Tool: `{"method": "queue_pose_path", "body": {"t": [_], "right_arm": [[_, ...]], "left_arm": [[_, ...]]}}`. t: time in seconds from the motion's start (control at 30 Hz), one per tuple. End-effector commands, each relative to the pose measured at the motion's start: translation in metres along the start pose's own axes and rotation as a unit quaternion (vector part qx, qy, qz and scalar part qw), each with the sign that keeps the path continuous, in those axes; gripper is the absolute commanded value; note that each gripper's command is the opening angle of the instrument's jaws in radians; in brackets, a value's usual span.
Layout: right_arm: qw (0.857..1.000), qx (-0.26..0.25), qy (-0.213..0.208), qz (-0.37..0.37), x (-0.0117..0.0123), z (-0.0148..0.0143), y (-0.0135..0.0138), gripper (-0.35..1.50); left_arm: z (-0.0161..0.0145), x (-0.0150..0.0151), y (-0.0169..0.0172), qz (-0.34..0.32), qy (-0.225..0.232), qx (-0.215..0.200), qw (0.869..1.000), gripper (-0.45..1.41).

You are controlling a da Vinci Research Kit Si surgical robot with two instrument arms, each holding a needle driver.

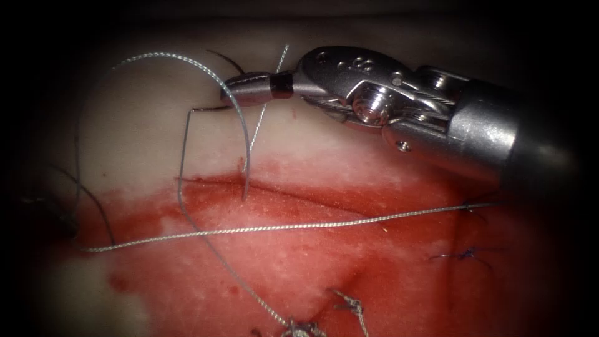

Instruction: Wound Closure

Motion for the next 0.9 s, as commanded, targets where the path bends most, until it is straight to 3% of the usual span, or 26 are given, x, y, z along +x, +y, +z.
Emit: {"method": "queue_pose_path", "body": {"t": [0.03, 0.1, 0.2, 0.33, 0.47, 0.57, 0.67, 0.77, 0.9], "right_arm": [[1.000, -0.003, -0.003, 0.002, -0.0015, -0.0002, -0.0008, -0.35], [1.000, -0.015, -0.005, 0.004, -0.0015, 0.0000, -0.0006, -0.35], [0.999, -0.046, -0.002, 0.002, -0.0013, 0.0010, -0.0001, -0.35], [0.995, -0.100, -0.001, 0.009, -0.0005, 0.0027, 0.0010, -0.35], [0.982, -0.187, 0.007, 0.034, 0.0004, 0.0045, 0.0027, -0.35], [0.967, -0.244, -0.030, 0.065, 0.0000, 0.0051, 0.0039, -0.35], [0.949, -0.283, -0.098, 0.095, -0.0013, 0.0051, 0.0043, -0.35], [0.929, -0.300, -0.176, 0.124, -0.0028, 0.0050, 0.0042, -0.35], [0.906, -0.293, -0.264, 0.154, -0.0046, 0.0055, 0.0038, -0.35]], "left_arm": [[-0.0016, 0.0011, 0.0007, 0.044, 0.013, 0.005, 0.999, -0.45], [-0.0028, 0.0024, 0.0008, 0.133, 0.017, 0.054, 0.989, -0.45], [-0.0051, 0.0049, -0.0005, 0.176, 0.019, 0.122, 0.977, -0.45], [-0.0077, 0.0074, -0.0025, 0.159, 0.041, 0.189, 0.968, -0.45], [-0.0084, 0.0095, -0.0040, 0.127, 0.053, 0.220, 0.966, -0.45], [-0.0074, 0.0109, -0.0052, 0.098, 0.052, 0.200, 0.973, -0.45], [-0.0051, 0.0118, -0.0061, 0.047, 0.044, 0.151, 0.986, -0.45], [-0.0019, 0.0128, -0.0067, 0.034, 0.053, 0.078, 0.995, -0.45], [0.0021, 0.0132, -0.0070, 0.027, 0.046, 0.027, 0.998, -0.45]]}}
